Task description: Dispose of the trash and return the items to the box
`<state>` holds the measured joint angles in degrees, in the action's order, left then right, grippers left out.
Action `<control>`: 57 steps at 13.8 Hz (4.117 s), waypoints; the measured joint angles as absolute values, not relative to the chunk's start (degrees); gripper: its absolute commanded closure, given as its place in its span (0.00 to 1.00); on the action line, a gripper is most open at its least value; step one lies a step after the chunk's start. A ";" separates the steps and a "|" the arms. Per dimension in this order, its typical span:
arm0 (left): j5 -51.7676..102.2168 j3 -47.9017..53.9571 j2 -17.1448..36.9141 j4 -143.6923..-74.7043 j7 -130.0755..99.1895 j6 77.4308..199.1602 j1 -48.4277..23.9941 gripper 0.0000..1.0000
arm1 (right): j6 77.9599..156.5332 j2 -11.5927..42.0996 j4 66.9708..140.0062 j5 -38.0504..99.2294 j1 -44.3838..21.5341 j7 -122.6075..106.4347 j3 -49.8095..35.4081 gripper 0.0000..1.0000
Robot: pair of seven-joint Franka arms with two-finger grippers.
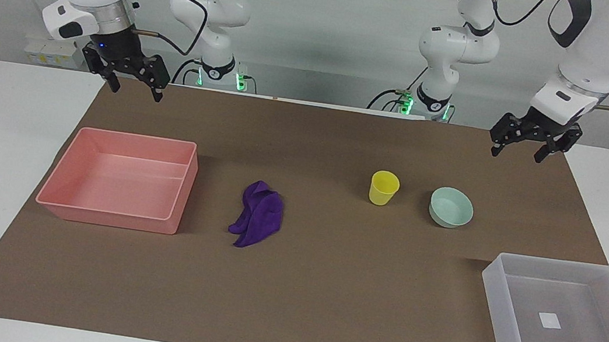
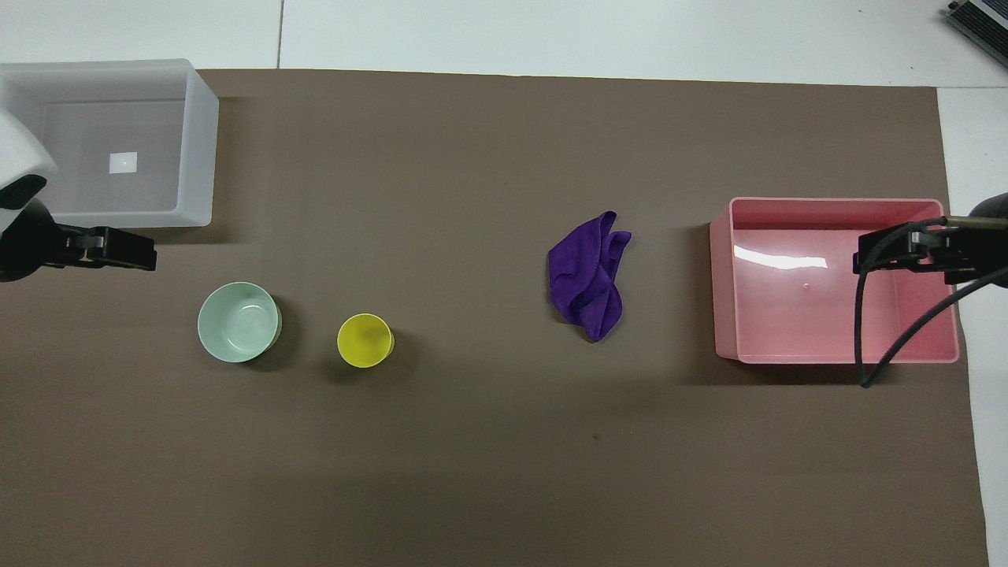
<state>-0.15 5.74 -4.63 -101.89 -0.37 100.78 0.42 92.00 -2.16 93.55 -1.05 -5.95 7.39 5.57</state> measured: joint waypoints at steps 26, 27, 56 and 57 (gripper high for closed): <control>-0.18 5.67 1.00 -136.29 5.19 145.87 3.49 1.00 | 137.77 22.08 110.70 2.29 -27.35 19.82 4.79 0.73; -0.18 5.67 0.43 -135.91 5.56 145.64 3.58 1.00 | 138.11 22.08 111.20 2.29 -27.35 19.82 4.79 1.00; -3.74 5.44 41.35 -73.10 9.44 128.39 14.70 1.00 | 128.94 3.80 119.19 1.14 3.49 -5.08 5.94 1.00; -3.93 5.42 41.39 -73.97 9.44 129.05 14.82 0.70 | 129.51 4.12 120.17 1.17 3.39 -5.08 5.79 1.00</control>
